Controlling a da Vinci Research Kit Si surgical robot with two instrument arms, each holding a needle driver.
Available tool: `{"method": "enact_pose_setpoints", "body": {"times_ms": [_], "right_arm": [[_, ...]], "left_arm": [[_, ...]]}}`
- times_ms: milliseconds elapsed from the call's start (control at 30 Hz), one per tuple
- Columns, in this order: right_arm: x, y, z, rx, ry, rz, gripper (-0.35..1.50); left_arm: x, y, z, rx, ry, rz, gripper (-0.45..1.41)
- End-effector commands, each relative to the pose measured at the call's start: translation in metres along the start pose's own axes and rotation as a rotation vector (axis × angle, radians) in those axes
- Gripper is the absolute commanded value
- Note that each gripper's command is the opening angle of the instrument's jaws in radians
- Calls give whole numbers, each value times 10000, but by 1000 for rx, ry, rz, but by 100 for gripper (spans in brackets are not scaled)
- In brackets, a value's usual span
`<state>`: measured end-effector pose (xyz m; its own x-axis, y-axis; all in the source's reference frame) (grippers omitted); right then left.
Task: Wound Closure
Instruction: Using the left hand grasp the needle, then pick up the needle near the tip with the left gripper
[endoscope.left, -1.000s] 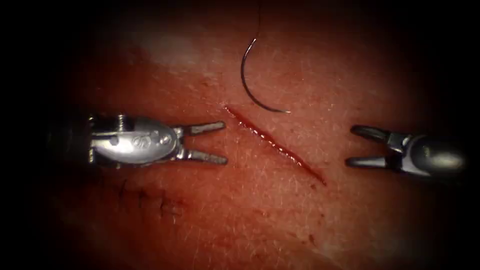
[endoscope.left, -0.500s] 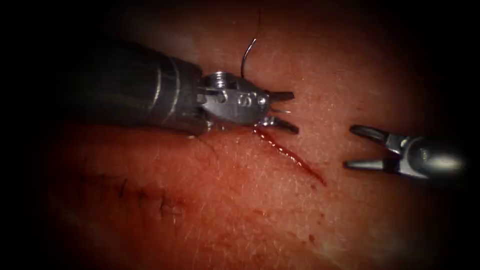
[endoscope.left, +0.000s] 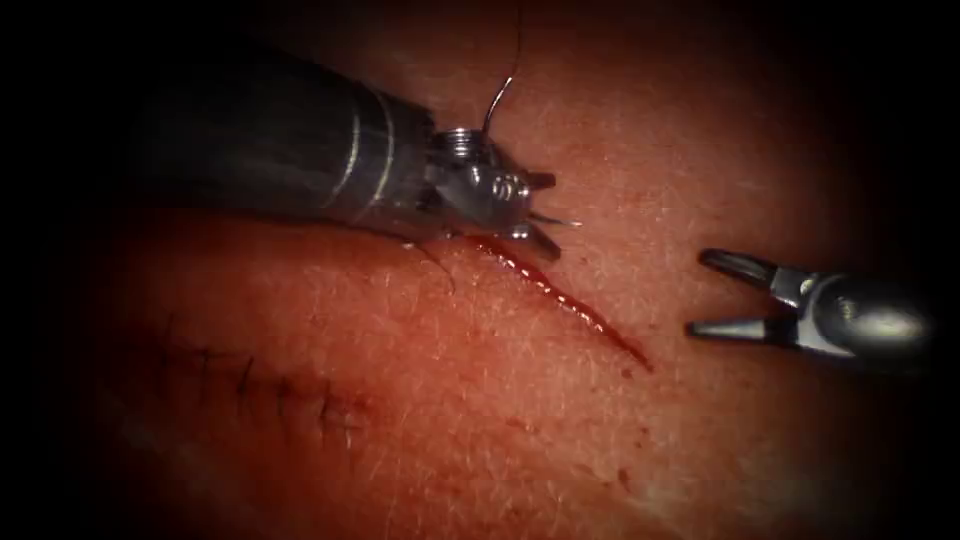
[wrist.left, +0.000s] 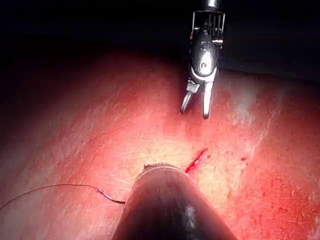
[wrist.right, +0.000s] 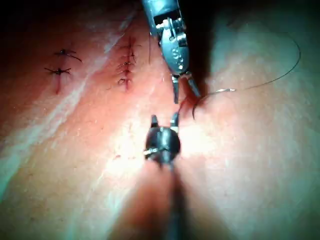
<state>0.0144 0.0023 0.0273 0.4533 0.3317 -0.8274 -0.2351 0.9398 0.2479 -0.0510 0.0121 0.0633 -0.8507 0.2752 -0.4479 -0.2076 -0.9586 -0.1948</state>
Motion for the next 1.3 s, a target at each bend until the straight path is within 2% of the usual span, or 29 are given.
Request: {"method": "enact_pose_setpoints", "body": {"times_ms": [33,533,700,733,767,833,1100,1133,1167,1233,1267,1300], "right_arm": [[-4,-6,7,3,0,1,50],[-5,-6,9,3,-2,-1,50],[-5,-6,8,3,-2,-1,49],[-5,-6,8,3,-3,-1,49],[-5,-6,8,3,-3,-1,47],[-5,-6,8,3,-3,-1,47],[-5,-6,9,2,-3,0,45],[-4,-6,9,3,-6,0,42],[-4,-5,9,3,-6,-6,40],[-3,-5,12,0,-5,38,38],[-2,-3,15,-6,-7,63,40],[-2,-3,15,-6,-7,63,40]], "left_arm": [[-1,5,11,-4,-7,6,35],[-8,-2,44,24,-36,46,32],[-17,1,56,24,-61,59,5],[-19,2,57,23,-67,67,-15],[-19,4,55,22,-67,73,-45],[-18,6,52,20,-68,89,-45],[-12,11,41,54,9,105,-45],[-10,13,34,48,88,105,-45],[-9,14,29,46,119,116,-45],[-4,16,16,51,217,202,-45],[-2,19,8,44,303,255,-45],[-2,19,8,44,303,255,-45]]}}
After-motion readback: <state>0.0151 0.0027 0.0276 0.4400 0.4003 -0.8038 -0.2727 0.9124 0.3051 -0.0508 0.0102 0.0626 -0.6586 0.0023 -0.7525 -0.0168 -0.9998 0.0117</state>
